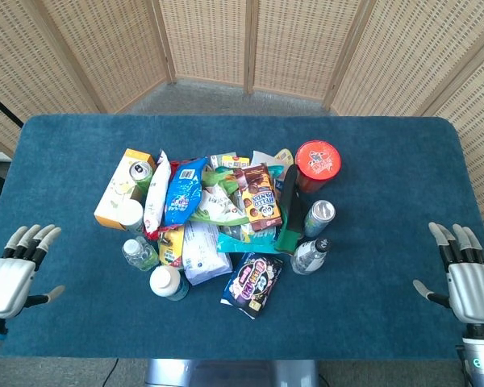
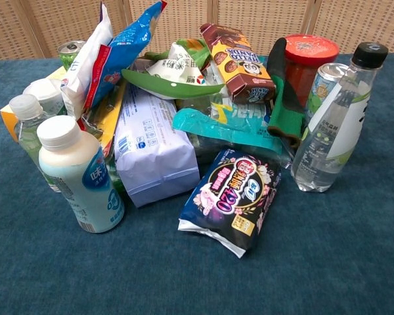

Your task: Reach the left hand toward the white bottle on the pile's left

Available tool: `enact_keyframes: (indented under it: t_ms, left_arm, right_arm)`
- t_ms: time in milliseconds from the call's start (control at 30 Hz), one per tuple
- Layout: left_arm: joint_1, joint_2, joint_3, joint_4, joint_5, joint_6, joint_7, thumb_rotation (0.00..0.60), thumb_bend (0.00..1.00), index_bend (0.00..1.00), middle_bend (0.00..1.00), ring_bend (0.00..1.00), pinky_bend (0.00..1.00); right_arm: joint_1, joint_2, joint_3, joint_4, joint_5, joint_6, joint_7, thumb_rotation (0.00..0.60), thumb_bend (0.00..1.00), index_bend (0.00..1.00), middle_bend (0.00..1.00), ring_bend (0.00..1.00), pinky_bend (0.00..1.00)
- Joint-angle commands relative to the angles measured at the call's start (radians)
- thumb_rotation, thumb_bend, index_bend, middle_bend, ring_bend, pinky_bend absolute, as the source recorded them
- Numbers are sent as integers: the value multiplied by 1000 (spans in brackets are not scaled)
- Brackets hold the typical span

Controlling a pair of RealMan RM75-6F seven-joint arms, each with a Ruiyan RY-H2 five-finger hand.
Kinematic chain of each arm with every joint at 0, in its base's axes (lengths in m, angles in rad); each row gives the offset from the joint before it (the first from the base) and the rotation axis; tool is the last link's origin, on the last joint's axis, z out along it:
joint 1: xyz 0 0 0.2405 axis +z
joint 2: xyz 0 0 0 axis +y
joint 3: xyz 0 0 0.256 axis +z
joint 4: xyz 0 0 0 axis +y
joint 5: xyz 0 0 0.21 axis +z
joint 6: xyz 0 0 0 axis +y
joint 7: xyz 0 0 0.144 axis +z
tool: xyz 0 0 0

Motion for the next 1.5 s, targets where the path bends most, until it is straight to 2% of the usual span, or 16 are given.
enact_keyframes:
  t_ms: [33, 267, 600, 767, 1000, 1233, 1500]
  left_arm:
    - [-24, -30, -9, 20, 24, -8, -28, 600, 0, 0, 0, 0, 0]
    - [-67, -94, -19, 49, 21, -56, -67, 600, 0, 0, 0, 0, 0]
    - [-112, -165, -28, 65, 13, -99, -40, 600, 0, 0, 0, 0, 0]
    - [-131, -161, -37, 57, 10, -111, -18, 600, 0, 0, 0, 0, 0]
    - [-204, -103, -69, 88, 17, -173, 20, 600, 0, 0, 0, 0, 0]
    - [-281, -75, -120, 135, -67, -277, -4, 600, 0, 0, 0, 0, 0]
    - [-387, -106, -182, 218, -184, -409, 38, 600, 0, 0, 0, 0, 0]
  right_arm:
    - [0, 0, -2, -1, -2, -1, -4, 597, 0, 0, 0, 0, 0]
    - [0, 0, -2, -4, 0, -3, -6, 600, 0, 0, 0, 0, 0]
    - [-1, 1, -2, -3, 1, -4, -2, 600, 0, 0, 0, 0, 0]
    - [-2, 5, 0, -5, 3, 0, 4, 600, 0, 0, 0, 0, 0]
    - [0, 4, 0, -2, 6, -6, 1, 600, 0, 0, 0, 0, 0]
    - [0, 0, -1, -2, 8, -10, -2, 600, 0, 0, 0, 0, 0]
    - [1, -1, 1, 3, 15, -16, -2, 600, 0, 0, 0, 0, 0]
